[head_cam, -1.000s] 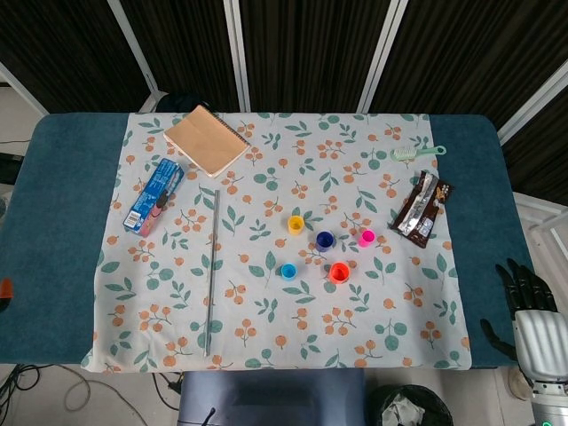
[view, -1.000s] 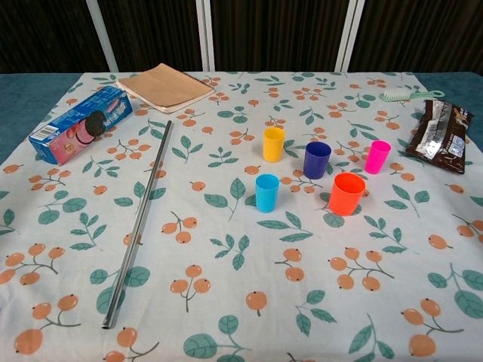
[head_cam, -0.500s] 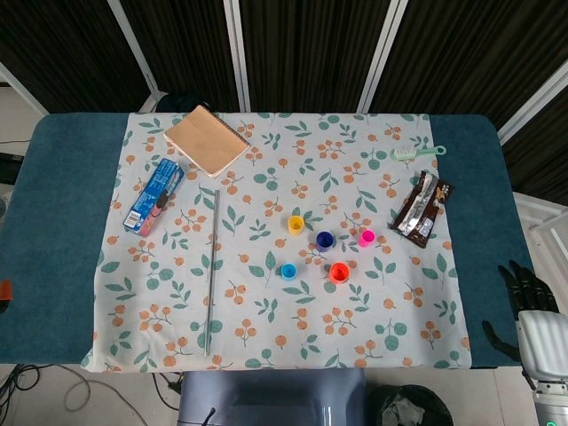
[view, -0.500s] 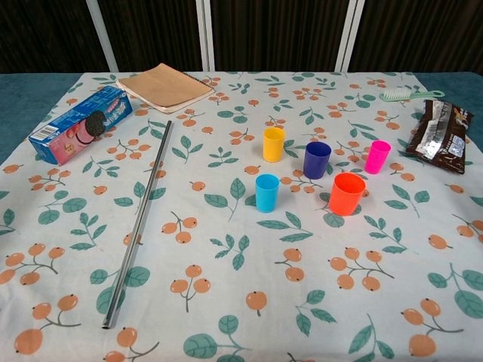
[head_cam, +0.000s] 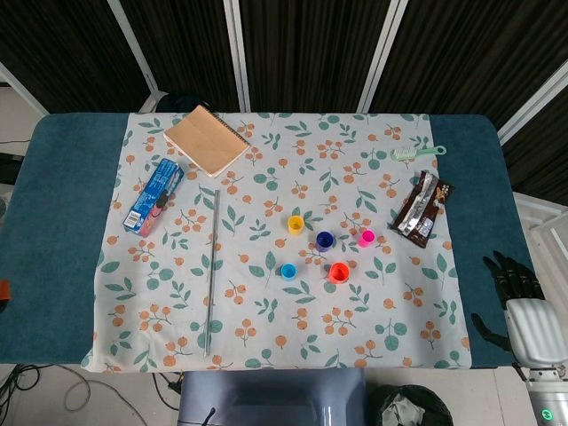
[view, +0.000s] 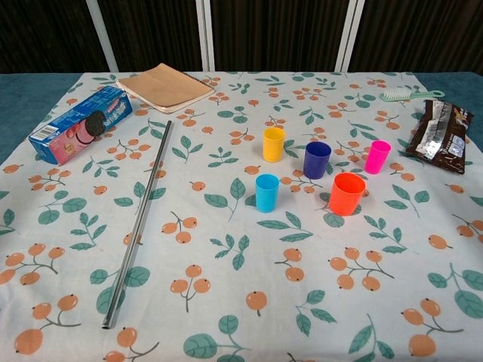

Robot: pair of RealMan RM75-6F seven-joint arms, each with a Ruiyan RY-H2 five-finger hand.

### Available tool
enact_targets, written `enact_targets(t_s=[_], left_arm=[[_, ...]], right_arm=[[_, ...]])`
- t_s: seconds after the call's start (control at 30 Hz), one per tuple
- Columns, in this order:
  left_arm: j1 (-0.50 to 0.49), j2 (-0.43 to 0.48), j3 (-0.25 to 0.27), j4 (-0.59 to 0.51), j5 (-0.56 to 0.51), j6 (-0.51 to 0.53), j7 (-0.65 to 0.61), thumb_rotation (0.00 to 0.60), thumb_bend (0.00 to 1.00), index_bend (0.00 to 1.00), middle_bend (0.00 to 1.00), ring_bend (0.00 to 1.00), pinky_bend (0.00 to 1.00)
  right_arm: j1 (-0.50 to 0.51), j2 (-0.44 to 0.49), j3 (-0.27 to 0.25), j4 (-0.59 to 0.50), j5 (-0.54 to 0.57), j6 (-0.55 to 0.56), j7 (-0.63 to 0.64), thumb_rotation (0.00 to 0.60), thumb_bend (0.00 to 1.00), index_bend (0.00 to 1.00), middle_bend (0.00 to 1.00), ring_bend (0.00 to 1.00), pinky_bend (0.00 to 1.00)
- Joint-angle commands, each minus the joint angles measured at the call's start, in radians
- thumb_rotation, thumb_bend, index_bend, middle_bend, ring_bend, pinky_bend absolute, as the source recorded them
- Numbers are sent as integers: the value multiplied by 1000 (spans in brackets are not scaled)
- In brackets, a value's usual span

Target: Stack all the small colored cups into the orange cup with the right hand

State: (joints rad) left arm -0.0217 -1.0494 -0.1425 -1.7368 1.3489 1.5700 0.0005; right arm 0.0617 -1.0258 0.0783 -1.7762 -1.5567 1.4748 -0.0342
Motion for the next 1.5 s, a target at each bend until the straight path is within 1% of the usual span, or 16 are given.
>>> enact_targets(t_s=[0.03,0.07,0.17,0.27,0.37,0.43,0.47,0.53,0.63,0.73,0.87,1.17,1.37,1.5], left_arm=[[0,-1,1,0,2,1,4,600,413,161,33,10,106],[0,-2,1,0,3,1,6,600,413,162,33,10,106],[0,-4,3,1,5,1,7,600,413,164,34,10,106],[-1,-6,3,2,4,1,11,600,414,164,34,10,106],[-1,-8,1,2,1,2,12,600,413,164,34,10,106],[-1,-8,1,2,0,2,12,600,413,164,34,10,106],[-1,-8,0,2,-2,1,11,600,413,164,34,10,106],[-1,-8,-1,2,-5,0,10,600,413,164,34,10,106],[-1,-7,-3,4,-10,-3,6,600,413,164,34,10,106],[-1,-5,-5,6,-15,-5,0,600,413,164,35,10,106],[-2,-3,-9,10,-23,-9,-7,600,413,164,35,10,106],[-5,-2,-11,12,-32,-20,-14,600,413,164,35,10,106],[-7,-3,-11,12,-31,-22,-11,600,413,164,35,10,106],[-8,-4,-11,14,-32,-23,-11,600,413,164,35,10,106]], right_arm=[[127,95,73,-79,81,-179,-15,600,365,0,0,12,95],[167,117,95,-103,115,-239,-15,600,365,0,0,12,95],[257,150,141,-140,208,-372,-24,600,365,0,0,12,95],[352,152,186,-155,321,-486,-65,600,365,23,0,12,95],[431,113,221,-152,441,-538,-123,600,365,89,0,12,95],[472,84,233,-144,498,-550,-166,600,365,130,0,12,95],[503,60,236,-134,541,-555,-210,600,365,138,0,12,95],[548,26,235,-119,598,-561,-278,600,365,158,0,12,95],[629,-40,229,-91,723,-569,-383,600,364,191,0,12,95],[696,-103,217,-60,821,-564,-460,600,364,212,0,12,95],[756,-169,201,-25,906,-551,-521,600,365,219,0,12,95],[843,-290,165,63,1023,-554,-575,600,365,219,0,12,95],[873,-343,143,108,1056,-555,-587,600,365,233,0,12,95],[879,-365,131,125,1055,-555,-584,600,364,252,0,12,95]])
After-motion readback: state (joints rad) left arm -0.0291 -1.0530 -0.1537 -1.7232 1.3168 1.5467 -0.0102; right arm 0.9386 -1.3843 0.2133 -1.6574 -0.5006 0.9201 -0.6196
